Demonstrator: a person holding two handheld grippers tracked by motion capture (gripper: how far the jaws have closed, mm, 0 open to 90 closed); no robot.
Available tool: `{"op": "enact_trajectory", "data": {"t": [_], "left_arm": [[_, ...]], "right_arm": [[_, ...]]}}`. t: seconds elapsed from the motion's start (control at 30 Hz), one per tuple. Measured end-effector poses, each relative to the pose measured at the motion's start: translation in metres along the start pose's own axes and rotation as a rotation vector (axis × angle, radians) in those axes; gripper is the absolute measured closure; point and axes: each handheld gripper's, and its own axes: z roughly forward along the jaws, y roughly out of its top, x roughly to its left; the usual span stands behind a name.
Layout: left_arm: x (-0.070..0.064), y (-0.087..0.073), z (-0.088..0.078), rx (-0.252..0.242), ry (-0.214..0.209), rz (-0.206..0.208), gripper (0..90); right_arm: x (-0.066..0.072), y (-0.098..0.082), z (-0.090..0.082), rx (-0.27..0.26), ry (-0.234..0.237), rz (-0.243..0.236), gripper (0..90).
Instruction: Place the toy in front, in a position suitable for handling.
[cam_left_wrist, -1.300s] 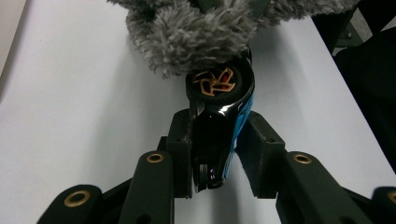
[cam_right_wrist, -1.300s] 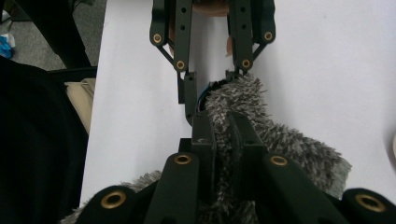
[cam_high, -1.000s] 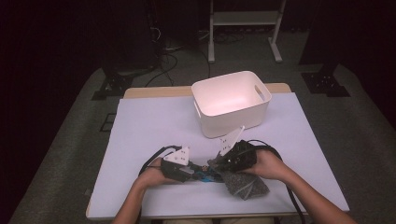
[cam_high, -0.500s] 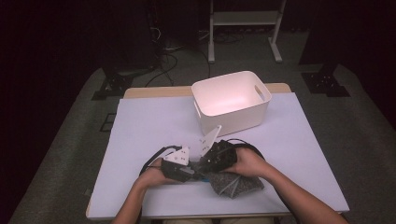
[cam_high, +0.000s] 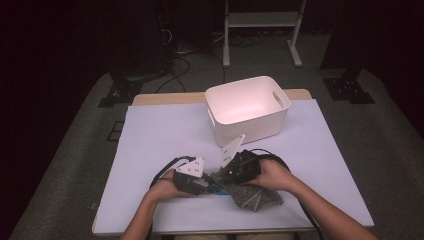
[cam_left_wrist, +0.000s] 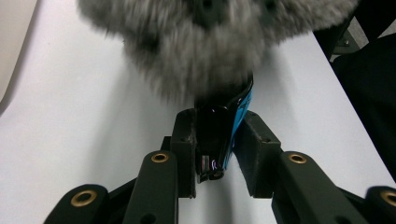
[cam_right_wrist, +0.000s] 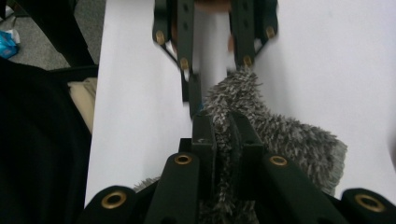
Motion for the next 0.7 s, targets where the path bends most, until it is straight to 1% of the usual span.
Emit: {"op": "enact_trajectory", "data": {"t": [0.03,0.13,0.23,0.33,0.4,0.5,0.7], "left_arm": [[0.0,0.0,0.0,0.0,0.0,0.001,69.6],[-0.001,0.0,0.0,-0.001,0.0,0.002,69.6],[0.0,0.0,0.001,0.0,-0.002,0.002,69.6],[0.0,0.0,0.0,0.001,0.001,0.001,69.6],[0.0,0.0,0.0,0.004,0.002,0.002,69.5],[0.0,0.0,0.001,0.004,0.002,0.0,69.3],[0.0,0.0,0.001,0.006,0.005,0.001,69.2]], "right_arm": [[0.0,0.004,0.004,-0.003,0.002,-0.014,81.2],[0.001,0.012,0.012,0.011,0.008,-0.024,81.2],[-0.001,0.008,0.008,0.006,0.002,-0.026,81.2],[-0.001,-0.002,0.0,0.008,-0.008,0.002,81.2],[0.0,-0.012,-0.006,0.012,-0.019,0.006,81.2],[0.001,-0.025,-0.015,0.014,-0.036,0.029,81.2],[0.004,-0.056,-0.037,-0.005,-0.07,0.087,81.2]]}}
